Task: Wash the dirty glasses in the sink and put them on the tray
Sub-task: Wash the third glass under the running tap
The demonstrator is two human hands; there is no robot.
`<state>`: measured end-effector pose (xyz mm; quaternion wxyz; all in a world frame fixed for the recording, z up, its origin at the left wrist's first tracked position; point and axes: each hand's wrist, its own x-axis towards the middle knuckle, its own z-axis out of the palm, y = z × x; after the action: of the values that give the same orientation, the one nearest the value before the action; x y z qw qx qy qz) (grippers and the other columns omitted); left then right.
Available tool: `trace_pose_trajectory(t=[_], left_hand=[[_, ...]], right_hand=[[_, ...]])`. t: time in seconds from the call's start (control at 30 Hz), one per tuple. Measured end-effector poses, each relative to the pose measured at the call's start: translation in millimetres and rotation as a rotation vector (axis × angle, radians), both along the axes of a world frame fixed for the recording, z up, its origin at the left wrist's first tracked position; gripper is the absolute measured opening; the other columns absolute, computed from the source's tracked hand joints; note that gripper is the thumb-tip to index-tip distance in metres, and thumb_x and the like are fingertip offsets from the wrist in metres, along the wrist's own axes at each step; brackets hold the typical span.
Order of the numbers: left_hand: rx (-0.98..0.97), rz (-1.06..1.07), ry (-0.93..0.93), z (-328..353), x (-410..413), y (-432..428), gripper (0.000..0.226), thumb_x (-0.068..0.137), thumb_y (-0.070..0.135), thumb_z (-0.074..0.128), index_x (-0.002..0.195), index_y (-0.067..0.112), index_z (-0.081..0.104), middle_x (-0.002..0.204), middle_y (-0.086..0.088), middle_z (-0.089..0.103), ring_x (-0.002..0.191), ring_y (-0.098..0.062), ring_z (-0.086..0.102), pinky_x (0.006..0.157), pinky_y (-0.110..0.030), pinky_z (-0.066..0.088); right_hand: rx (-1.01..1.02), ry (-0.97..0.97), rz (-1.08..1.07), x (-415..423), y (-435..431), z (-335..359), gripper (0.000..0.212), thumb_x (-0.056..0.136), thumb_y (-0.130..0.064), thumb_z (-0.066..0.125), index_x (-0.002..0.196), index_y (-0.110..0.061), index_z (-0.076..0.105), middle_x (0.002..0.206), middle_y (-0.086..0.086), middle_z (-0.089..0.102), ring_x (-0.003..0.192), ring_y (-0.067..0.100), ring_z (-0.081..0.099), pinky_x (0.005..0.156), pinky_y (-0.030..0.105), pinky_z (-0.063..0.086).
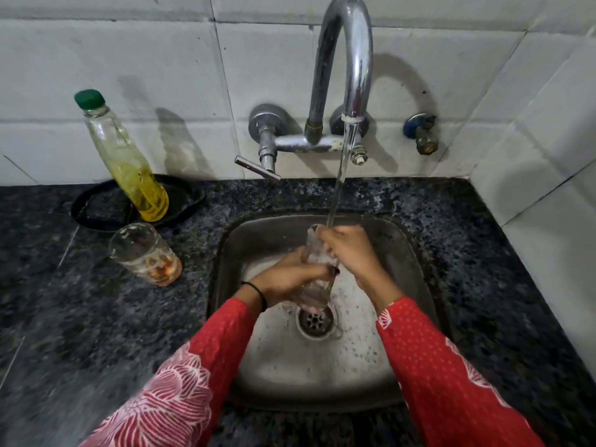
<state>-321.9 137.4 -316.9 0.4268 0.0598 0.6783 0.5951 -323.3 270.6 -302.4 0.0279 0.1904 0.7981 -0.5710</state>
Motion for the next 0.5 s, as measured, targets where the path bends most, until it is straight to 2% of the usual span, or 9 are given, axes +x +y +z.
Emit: trace_pose_trajectory(t=[0.07, 0.1, 0.13, 0.27, 0.33, 0.37, 0.4, 0.43, 0.5], left_hand=[[-0.353, -0.056, 0.502, -14.9, -4.2, 5.0, 0.082, 0.073, 0.024, 0.078, 0.138, 0.016, 0.028, 0.11, -0.005, 0.065, 0.096, -0.023, 0.065, 0.08, -0.034, 0.054], [-0.342, -0.046, 0.567, -20.4, -6.4, 6.0, 0.089, 0.069, 0.027, 0.081, 0.138, 0.017, 0.026, 0.117, -0.005, 0.063, 0.102, -0.023, 0.063, 0.086, -0.037, 0.053], [-0.228, -0.014, 0.501, -21.3, -8.1, 4.5, 0.087, 0.067, 0.029, 0.082, 0.136, 0.018, 0.03, 0.121, -0.005, 0.062, 0.104, -0.021, 0.063, 0.089, -0.04, 0.053], [0.34, 0.023, -0.261, -6.3, -1.9, -7.6, 0.045, 0.082, 0.031, 0.067, 0.123, 0.017, 0.055, 0.108, -0.011, 0.069, 0.089, -0.029, 0.069, 0.074, -0.047, 0.059], [0.437, 0.042, -0.43, -2.7, 1.7, -6.7, 0.039, 0.086, 0.034, 0.059, 0.12, 0.014, 0.058, 0.102, -0.014, 0.068, 0.08, -0.029, 0.069, 0.068, -0.042, 0.06], [0.4, 0.074, -0.392, -3.0, 2.6, -2.4, 0.037, 0.085, 0.033, 0.06, 0.116, 0.014, 0.058, 0.101, -0.014, 0.067, 0.078, -0.027, 0.069, 0.067, -0.04, 0.059], [0.289, 0.092, -0.258, -5.3, 2.4, 3.4, 0.033, 0.084, 0.03, 0.063, 0.113, 0.015, 0.057, 0.099, -0.014, 0.066, 0.076, -0.026, 0.068, 0.067, -0.039, 0.058], [0.115, 0.098, -0.047, -8.3, 1.4, 8.1, 0.034, 0.084, 0.027, 0.067, 0.113, 0.017, 0.052, 0.097, -0.012, 0.065, 0.076, -0.026, 0.067, 0.068, -0.04, 0.057], [-0.166, 0.125, 0.325, -20.3, 0.4, 11.9, 0.056, 0.076, 0.023, 0.076, 0.12, 0.021, 0.041, 0.097, -0.003, 0.064, 0.077, -0.025, 0.067, 0.068, -0.04, 0.058]], right_hand=[[0.167, -0.105, 0.139, 0.7, -1.9, 3.1, 0.036, 0.088, -0.028, 0.062, 0.056, -0.011, 0.062, 0.051, 0.002, 0.059, 0.046, 0.013, 0.053, 0.056, 0.024, 0.043], [0.129, -0.125, 0.166, 1.4, -2.9, 7.6, 0.034, 0.089, -0.028, 0.061, 0.059, -0.012, 0.062, 0.051, 0.001, 0.058, 0.046, 0.012, 0.053, 0.053, 0.022, 0.043], [0.055, -0.127, 0.163, 1.6, -1.3, 12.2, 0.031, 0.09, -0.027, 0.06, 0.062, -0.013, 0.062, 0.052, 0.001, 0.058, 0.047, 0.011, 0.052, 0.052, 0.021, 0.043], [-0.249, 0.011, 0.073, 3.6, 12.1, 20.9, 0.027, 0.086, -0.025, 0.065, 0.065, -0.008, 0.063, 0.064, 0.012, 0.056, 0.06, 0.02, 0.05, 0.064, 0.03, 0.04], [-0.244, 0.045, 0.044, 3.0, 11.8, 18.6, 0.027, 0.087, -0.024, 0.063, 0.067, -0.005, 0.064, 0.065, 0.011, 0.057, 0.062, 0.019, 0.051, 0.064, 0.029, 0.041], [-0.157, 0.042, 0.041, 0.6, 11.2, 15.7, 0.027, 0.088, -0.023, 0.062, 0.067, -0.006, 0.064, 0.064, 0.009, 0.057, 0.061, 0.017, 0.051, 0.062, 0.028, 0.041], [-0.038, 0.033, 0.059, -1.8, 10.4, 14.1, 0.029, 0.09, -0.023, 0.06, 0.065, -0.008, 0.063, 0.062, 0.007, 0.057, 0.058, 0.016, 0.052, 0.061, 0.029, 0.042], [0.089, 0.015, 0.102, -3.5, 10.5, 12.7, 0.032, 0.09, -0.024, 0.059, 0.063, -0.009, 0.062, 0.06, 0.005, 0.058, 0.056, 0.015, 0.053, 0.06, 0.029, 0.043], [0.269, -0.033, 0.218, -2.6, 12.1, 10.0, 0.033, 0.09, -0.026, 0.059, 0.06, -0.014, 0.06, 0.057, 0.0, 0.059, 0.053, 0.012, 0.055, 0.06, 0.027, 0.044]])
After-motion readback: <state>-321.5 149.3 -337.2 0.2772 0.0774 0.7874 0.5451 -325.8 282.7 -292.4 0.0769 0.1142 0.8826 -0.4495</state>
